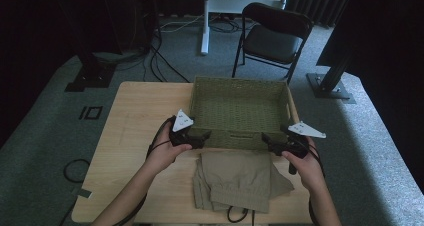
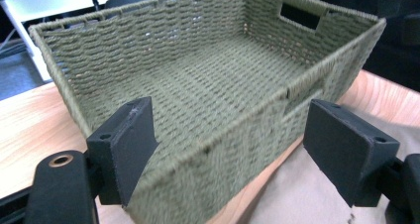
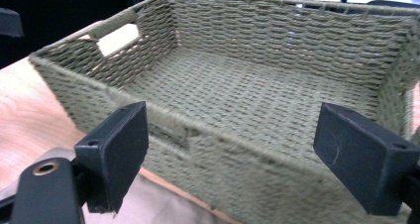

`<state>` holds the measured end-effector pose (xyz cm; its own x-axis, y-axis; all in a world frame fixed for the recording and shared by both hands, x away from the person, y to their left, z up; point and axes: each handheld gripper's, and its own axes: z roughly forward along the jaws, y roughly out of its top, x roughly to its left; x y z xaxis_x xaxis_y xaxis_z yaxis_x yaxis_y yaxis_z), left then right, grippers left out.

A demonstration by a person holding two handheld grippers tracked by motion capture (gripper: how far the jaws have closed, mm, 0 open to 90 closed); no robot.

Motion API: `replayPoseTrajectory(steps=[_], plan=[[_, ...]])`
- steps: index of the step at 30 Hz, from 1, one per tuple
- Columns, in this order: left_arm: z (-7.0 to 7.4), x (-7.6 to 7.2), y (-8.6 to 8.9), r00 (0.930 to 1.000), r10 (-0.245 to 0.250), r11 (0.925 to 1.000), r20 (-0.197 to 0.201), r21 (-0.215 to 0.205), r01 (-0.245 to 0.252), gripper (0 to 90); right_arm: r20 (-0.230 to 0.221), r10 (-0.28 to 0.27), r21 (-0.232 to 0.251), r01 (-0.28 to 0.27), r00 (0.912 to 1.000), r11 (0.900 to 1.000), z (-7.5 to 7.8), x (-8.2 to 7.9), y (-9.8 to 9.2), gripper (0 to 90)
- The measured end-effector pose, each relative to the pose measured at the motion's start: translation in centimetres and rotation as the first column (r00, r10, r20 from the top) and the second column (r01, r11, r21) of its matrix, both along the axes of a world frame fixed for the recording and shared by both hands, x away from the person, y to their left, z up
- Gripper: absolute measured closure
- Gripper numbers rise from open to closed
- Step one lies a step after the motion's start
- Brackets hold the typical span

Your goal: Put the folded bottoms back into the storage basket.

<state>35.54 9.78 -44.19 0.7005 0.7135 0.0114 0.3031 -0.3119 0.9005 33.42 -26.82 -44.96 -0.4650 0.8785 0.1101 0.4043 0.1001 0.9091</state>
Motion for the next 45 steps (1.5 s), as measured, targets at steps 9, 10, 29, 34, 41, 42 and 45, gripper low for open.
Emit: replayPoseTrajectory(steps=[9, 10, 29, 34, 41, 42, 45], plan=[[-2.2, -2.2, -0.2, 0.9987, -0.033, 0.9994, -0.040, 0.004, 0.033, 21.2, -0.025, 0.032, -0.016, -0.032, 0.9992, 0.999, -2.1, -1.8, 1.0, 13.6], [-2.6, -2.4, -0.3, 0.9982, -0.039, 0.9992, -0.045, 0.010, 0.039, 21.2, -0.032, 0.034, -0.019, -0.034, 0.9989, 0.999, -2.4, -1.9, 1.0, 13.5], [-7.3, -3.6, -0.8, 0.9790, -0.035, 0.9963, -0.201, 0.070, 0.050, 20.7, -0.162, 0.015, -0.086, -0.029, 0.9867, 0.996, -7.6, -2.7, 1.0, 13.7], [-8.4, -3.9, -1.2, 0.9692, -0.035, 0.9915, -0.244, 0.113, 0.064, 20.7, -0.193, 0.000, -0.090, -0.018, 0.9813, 0.996, -8.8, -3.0, 0.9, 13.7], [-9.7, -4.1, -1.9, 0.9559, -0.024, 0.9927, -0.293, 0.106, 0.058, 20.7, -0.225, -0.014, -0.102, -0.010, 0.9742, 0.995, -9.8, -3.2, 0.7, 13.7], [-9.8, -4.2, -2.0, 0.9560, -0.024, 0.9919, -0.292, 0.112, 0.059, 20.5, -0.230, -0.013, -0.100, -0.011, 0.9730, 0.995, -9.9, -3.3, 0.6, 13.7], [-10.0, -4.2, -2.2, 0.9549, -0.026, 0.9912, -0.296, 0.117, 0.063, 20.3, -0.237, -0.011, -0.104, -0.014, 0.9714, 0.995, -10.1, -3.3, 0.6, 13.7]])
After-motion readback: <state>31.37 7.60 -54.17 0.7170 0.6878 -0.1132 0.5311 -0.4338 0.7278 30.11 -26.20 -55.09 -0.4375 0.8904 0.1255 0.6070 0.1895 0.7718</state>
